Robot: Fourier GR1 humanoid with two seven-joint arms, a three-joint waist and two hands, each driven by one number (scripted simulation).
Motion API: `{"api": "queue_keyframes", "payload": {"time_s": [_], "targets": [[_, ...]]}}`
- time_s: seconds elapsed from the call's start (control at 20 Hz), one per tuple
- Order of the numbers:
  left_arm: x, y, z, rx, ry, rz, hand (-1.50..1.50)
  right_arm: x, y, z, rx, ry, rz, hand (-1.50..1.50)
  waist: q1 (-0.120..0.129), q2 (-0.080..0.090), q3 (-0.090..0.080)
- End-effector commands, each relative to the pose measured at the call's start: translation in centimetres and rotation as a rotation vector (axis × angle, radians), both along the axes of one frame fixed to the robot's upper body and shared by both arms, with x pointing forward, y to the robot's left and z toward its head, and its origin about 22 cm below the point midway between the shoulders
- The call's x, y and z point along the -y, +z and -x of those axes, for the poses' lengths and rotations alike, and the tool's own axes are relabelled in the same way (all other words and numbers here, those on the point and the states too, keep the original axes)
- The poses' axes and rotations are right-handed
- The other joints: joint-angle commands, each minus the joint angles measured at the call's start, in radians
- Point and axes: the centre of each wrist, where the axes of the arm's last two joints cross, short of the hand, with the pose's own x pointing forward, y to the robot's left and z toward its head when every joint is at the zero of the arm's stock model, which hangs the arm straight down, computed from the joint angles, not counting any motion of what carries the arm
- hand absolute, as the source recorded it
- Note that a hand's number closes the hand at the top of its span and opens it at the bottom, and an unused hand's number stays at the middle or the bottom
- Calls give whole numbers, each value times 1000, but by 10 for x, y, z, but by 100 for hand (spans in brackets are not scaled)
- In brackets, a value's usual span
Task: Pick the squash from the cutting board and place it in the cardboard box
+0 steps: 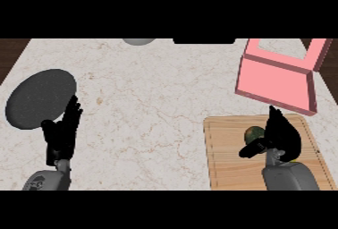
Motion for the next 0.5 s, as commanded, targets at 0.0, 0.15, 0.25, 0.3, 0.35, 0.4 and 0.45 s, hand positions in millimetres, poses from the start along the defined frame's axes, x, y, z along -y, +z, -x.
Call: {"api": "queue_keyframes", "payload": {"time_s": [0.0,0.15,0.25,0.3,0.35,0.4,0.45], "targets": [[-6,6,7,-3,3,1,0,-7,-24,0,-37,-30,0,-150,1,0,0],[5,-7,9,-2,12,8,0,13,-24,13,-21,-21,7,-150,-2,0,0],[-13,2,4,-12,-3,-2,0,-2,-13,-4,-21,-20,-5,-150,0,0,0],[8,2,1,8,14,1,0,12,-23,-21,-3,-32,-4,-150,2,1,0],[17,4,-5,5,-19,5,0,11,-22,-19,10,-34,-3,-150,0,0,0],[3,6,-11,-4,1,-16,0,-6,-25,1,-17,-34,4,-150,-2,0,0],[12,-8,13,1,-13,-5,0,14,-39,0,-33,-17,3,-150,0,0,0]]}}
